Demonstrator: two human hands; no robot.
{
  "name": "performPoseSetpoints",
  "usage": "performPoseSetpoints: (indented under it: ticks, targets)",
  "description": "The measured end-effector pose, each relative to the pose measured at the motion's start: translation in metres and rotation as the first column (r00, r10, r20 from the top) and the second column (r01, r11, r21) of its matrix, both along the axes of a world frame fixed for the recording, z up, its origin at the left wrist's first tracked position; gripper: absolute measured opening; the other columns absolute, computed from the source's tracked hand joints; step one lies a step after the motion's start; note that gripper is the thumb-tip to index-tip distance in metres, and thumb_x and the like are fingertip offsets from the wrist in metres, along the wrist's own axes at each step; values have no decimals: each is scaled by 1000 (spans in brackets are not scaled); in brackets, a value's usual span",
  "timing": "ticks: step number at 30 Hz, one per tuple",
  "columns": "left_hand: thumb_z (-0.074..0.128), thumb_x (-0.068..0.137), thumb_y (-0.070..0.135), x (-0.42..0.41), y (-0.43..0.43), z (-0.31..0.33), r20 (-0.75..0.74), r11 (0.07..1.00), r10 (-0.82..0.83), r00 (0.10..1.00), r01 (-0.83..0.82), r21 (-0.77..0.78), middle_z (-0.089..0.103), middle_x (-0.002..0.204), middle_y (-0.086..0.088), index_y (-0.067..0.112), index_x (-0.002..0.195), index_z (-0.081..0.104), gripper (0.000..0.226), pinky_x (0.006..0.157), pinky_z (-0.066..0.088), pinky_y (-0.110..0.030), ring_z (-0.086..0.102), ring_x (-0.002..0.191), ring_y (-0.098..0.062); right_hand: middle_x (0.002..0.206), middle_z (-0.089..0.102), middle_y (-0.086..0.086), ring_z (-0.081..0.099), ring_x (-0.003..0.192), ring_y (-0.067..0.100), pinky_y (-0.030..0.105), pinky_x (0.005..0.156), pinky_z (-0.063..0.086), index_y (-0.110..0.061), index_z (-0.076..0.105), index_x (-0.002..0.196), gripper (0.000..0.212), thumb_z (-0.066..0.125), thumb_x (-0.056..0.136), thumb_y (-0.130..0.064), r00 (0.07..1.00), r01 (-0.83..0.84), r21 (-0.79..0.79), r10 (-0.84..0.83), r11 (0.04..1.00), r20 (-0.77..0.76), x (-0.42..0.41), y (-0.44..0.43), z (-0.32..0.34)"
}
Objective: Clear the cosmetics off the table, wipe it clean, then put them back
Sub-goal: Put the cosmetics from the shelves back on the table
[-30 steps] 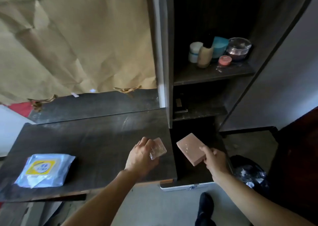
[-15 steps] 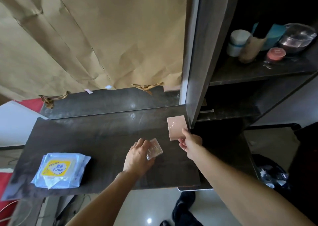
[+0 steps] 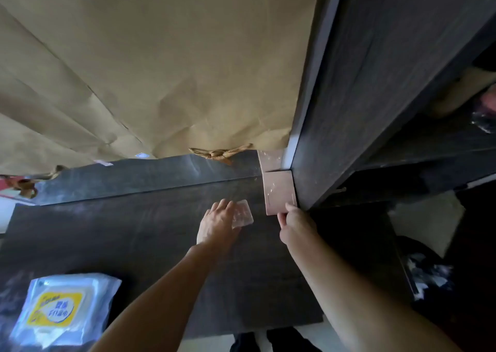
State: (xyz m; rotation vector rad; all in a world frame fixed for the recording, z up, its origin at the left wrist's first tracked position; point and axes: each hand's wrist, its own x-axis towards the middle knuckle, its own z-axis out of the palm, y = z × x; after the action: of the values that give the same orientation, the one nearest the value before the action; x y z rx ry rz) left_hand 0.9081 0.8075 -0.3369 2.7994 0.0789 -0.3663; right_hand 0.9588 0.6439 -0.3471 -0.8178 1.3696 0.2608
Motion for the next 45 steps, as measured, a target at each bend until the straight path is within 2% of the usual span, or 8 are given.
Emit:
performPoseSetpoints:
  ticks: [9, 18, 22, 26, 31, 35, 39, 45]
  targets:
    - [63, 82, 23, 60, -4, -15, -33, 993, -118, 993, 117, -19, 50, 126, -4, 18, 132, 47, 52, 89, 44, -38, 47, 117, -25, 71, 64, 11, 62, 58, 16, 24, 54, 54, 5, 63, 80, 21, 78, 75, -8, 1000, 12, -45, -13, 999, -12, -3, -5, -12]
    - [60, 87, 29, 69, 5, -24, -10, 963, -266, 964, 266, 43, 43, 132, -5, 25, 138, 44, 53, 96, 40, -37, 42, 120, -25, 82, 69, 7, 70, 76, 18, 26, 55, 52, -5, 66, 85, 22, 78, 77, -22, 992, -106, -126, 114, 986, 61, -20, -5, -9]
    - [62, 88, 32, 56, 9, -10, 48, 954, -297, 954, 294, 55, 37, 142, -7, 20, 134, 48, 50, 98, 42, -39, 42, 122, -27, 81, 68, 4, 67, 70, 15, 27, 61, 53, -10, 66, 83, 20, 77, 78, -25, 968, -229, -259, 248, 938, 39, -41, -22, 6]
    - [60, 90, 26, 35, 1, 18, 129, 946, -318, 939, 323, -23, 50, 131, -7, 17, 125, 57, 36, 98, 42, -38, 49, 118, -26, 75, 65, 2, 62, 62, 11, 24, 55, 47, -10, 68, 88, 15, 71, 83, -24, 934, -307, -425, 354, 852, 36, -75, -56, 27]
    - [54, 90, 24, 2, -41, 52, 209, 877, -440, 873, 468, -110, 62, 108, -1, 19, 111, 63, 23, 82, 52, -36, 61, 99, -23, 77, 68, 3, 65, 65, 12, 26, 55, 50, -8, 68, 95, 19, 69, 84, -24, 914, -330, -564, 405, 757, 9, -100, -116, 47]
    - [50, 92, 25, -13, -89, 69, 240, 856, -439, 866, 484, -182, 63, 108, 3, 21, 113, 62, 25, 81, 51, -33, 62, 95, -19, 74, 71, 1, 70, 73, 15, 39, 75, 57, -13, 69, 95, 22, 69, 83, -31, 867, -376, -677, 499, 632, -15, -94, -152, 51]
    - [50, 89, 22, -13, -118, 74, 208, 892, -355, 912, 396, -217, 63, 107, 3, 22, 112, 62, 26, 77, 51, -32, 63, 91, -18, 97, 70, 3, 66, 91, 20, 36, 84, 53, -16, 68, 98, 25, 68, 83, -35, 730, -448, -780, 682, 437, -37, -64, -163, 57]
    - [55, 88, 24, -16, -129, 76, 226, 955, -206, 952, 246, -167, 64, 98, 4, 23, 101, 65, 16, 69, 50, -32, 63, 87, -22, 112, 66, 8, 61, 105, 28, 36, 83, 49, -18, 62, 115, 46, 58, 85, -52, 408, -520, -852, 860, -57, -306, 3, -149, 70]
